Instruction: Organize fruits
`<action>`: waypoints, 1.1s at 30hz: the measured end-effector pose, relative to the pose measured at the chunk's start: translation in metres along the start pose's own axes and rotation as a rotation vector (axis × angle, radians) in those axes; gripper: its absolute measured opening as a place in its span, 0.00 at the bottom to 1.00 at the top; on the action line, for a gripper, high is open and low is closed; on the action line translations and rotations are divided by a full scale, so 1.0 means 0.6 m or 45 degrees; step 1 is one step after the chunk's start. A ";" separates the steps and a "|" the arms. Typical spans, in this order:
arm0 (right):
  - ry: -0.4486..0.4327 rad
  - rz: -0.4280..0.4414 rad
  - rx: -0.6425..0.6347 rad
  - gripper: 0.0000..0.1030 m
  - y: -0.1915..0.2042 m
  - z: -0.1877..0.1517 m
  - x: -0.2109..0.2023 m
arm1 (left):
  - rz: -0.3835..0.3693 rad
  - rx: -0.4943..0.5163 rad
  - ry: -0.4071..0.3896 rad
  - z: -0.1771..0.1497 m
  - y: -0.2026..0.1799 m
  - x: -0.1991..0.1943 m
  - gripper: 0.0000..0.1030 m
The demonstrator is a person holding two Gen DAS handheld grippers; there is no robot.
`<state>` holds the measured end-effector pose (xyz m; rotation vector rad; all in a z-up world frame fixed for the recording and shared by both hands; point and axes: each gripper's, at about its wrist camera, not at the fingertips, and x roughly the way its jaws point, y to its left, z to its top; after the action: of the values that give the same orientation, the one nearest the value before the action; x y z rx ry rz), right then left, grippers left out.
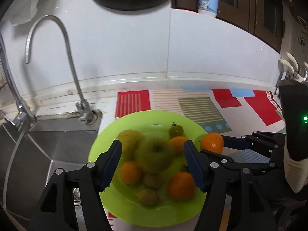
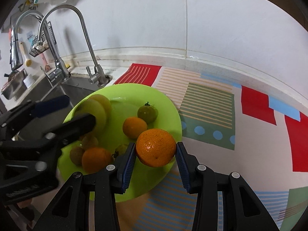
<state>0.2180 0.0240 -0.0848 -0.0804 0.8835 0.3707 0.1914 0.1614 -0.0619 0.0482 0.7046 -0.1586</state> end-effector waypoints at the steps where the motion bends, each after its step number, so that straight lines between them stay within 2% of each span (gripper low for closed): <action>1: 0.000 -0.002 -0.002 0.41 0.001 0.000 0.002 | 0.012 -0.007 0.000 -0.001 0.004 -0.002 0.66; 6: 0.010 -0.010 -0.007 0.41 0.008 0.000 0.010 | 0.059 -0.060 0.003 -0.011 0.027 -0.016 0.69; 11: -0.005 -0.024 -0.013 0.43 0.016 -0.001 0.012 | 0.067 -0.074 0.005 -0.019 0.034 -0.024 0.69; 13: -0.015 -0.033 -0.025 0.62 0.020 0.001 0.010 | 0.069 -0.078 0.002 -0.020 0.036 -0.028 0.69; 14: -0.025 -0.043 -0.032 0.64 0.022 0.001 0.008 | 0.070 -0.078 -0.001 -0.020 0.037 -0.030 0.69; 23: -0.084 -0.097 -0.008 0.64 0.022 -0.006 -0.024 | 0.065 -0.061 -0.039 -0.021 0.034 -0.055 0.69; 30: -0.134 -0.177 0.066 0.64 0.025 -0.032 -0.075 | 0.055 0.001 -0.077 -0.027 0.025 -0.087 0.75; 33: -0.166 -0.214 0.108 0.68 0.027 -0.046 -0.102 | 0.047 0.032 -0.106 -0.031 0.019 -0.107 0.79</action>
<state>0.1566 0.0159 -0.0541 -0.0514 0.7569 0.1793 0.1331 0.1827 -0.0343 0.0779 0.6180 -0.1329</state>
